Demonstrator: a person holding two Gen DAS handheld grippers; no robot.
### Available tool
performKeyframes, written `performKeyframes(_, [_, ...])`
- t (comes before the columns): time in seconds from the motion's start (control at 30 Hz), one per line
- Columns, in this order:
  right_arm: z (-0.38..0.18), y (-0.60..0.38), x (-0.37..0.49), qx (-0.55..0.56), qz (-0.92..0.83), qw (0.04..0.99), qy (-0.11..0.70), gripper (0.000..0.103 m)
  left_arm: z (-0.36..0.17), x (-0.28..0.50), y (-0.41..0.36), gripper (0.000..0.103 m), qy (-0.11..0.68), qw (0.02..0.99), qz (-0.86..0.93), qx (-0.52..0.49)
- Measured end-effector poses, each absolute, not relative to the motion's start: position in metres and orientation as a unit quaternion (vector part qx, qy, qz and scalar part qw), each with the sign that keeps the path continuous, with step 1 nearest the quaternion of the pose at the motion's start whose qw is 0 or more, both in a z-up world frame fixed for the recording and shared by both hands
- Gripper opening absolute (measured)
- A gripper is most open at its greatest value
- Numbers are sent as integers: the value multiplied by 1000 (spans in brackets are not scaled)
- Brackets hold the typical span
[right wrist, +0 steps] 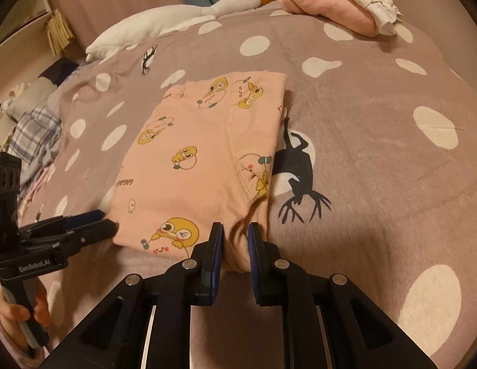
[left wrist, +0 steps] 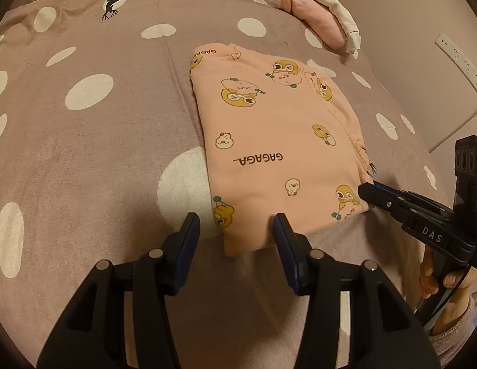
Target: Fold small clothes
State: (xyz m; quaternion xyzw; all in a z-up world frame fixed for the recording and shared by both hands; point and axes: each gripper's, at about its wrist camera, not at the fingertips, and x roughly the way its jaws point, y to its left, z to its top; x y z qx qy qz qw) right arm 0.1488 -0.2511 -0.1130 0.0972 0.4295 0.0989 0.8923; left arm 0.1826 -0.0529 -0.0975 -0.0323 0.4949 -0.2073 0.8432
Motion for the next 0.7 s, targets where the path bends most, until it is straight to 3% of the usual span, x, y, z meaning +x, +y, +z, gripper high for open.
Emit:
performKeyframes(0.23, [-113, -255, 144, 108, 103, 891, 429, 19, -97, 181, -54, 50, 492, 846, -204, -21])
performKeyframes(0.37, [-114, -258, 138, 111, 97, 889, 433, 35, -96, 181, -54, 51, 491, 847, -202, -17])
performKeyframes(0.43, [-115, -260, 136, 117, 102, 888, 433, 36, -95, 181, -54, 51, 491, 847, -201, -17])
performKeyframes(0.57, [-114, -267, 132, 137, 109, 885, 431, 37, -95, 182, -53, 62, 494, 846, -200, -27])
performKeyframes(0.63, [-115, -271, 132, 153, 114, 883, 429, 41, -94, 184, -51, 72, 495, 846, -195, -34])
performKeyframes(0.7, [-116, -275, 132, 175, 122, 879, 427, 50, -94, 186, -50, 75, 496, 846, -192, -42])
